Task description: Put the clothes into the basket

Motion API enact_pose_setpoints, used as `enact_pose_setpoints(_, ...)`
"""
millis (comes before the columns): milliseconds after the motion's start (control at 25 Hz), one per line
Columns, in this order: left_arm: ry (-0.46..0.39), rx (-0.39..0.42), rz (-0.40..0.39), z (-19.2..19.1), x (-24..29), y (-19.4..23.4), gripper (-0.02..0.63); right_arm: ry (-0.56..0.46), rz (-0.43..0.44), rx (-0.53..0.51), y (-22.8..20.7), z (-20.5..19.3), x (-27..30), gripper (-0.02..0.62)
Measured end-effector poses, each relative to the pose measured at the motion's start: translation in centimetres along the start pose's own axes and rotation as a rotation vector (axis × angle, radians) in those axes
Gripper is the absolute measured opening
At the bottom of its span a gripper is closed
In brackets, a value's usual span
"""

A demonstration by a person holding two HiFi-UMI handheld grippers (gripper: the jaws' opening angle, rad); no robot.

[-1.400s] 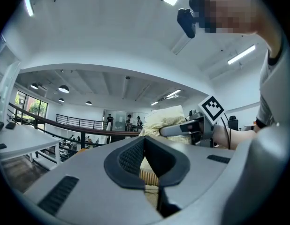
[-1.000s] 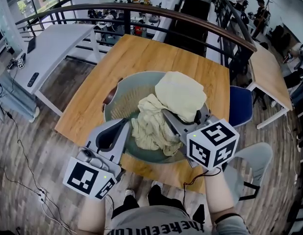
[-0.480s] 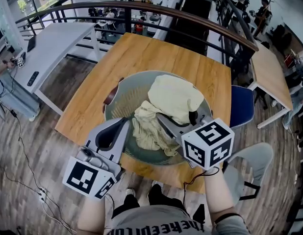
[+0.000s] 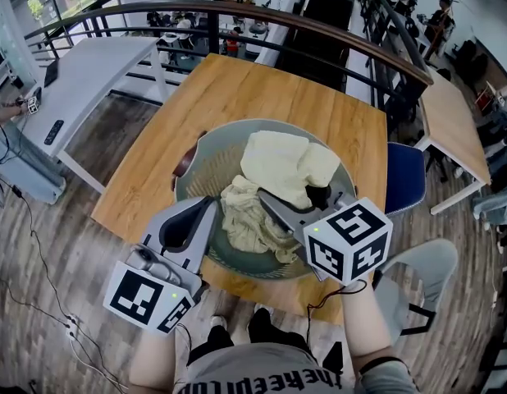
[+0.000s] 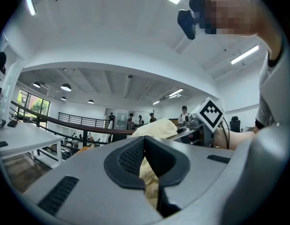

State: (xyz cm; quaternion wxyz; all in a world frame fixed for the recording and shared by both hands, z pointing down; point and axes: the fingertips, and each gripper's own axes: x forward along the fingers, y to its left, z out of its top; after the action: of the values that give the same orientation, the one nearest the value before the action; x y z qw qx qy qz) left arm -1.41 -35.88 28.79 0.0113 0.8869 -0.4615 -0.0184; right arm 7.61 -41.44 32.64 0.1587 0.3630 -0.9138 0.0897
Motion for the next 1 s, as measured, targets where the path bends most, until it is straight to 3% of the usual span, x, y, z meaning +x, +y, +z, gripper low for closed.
enact_pose_setpoints(520,0.001,0.001,-0.006,0.2,-0.2,0.0,0.014,-0.069,0.012,0.057,0.1,1.3,-0.4,0.262)
enact_pose_setpoints(640,-0.001,0.006,-0.006,0.3,-0.3,0.1,0.014,-0.066,0.028,0.057,0.6,1.4,-0.4,0.209)
enact_pose_setpoints(840,-0.005,0.006,-0.012,0.2,-0.7,0.1,0.014,-0.081,0.043,0.062,1.2,1.5,-0.9,0.038)
enact_pose_setpoints(1000,-0.007,0.006,-0.022,0.5,-1.1,-0.1,0.014,-0.112,0.069,0.044,2.3,2.4,-1.7,0.011)
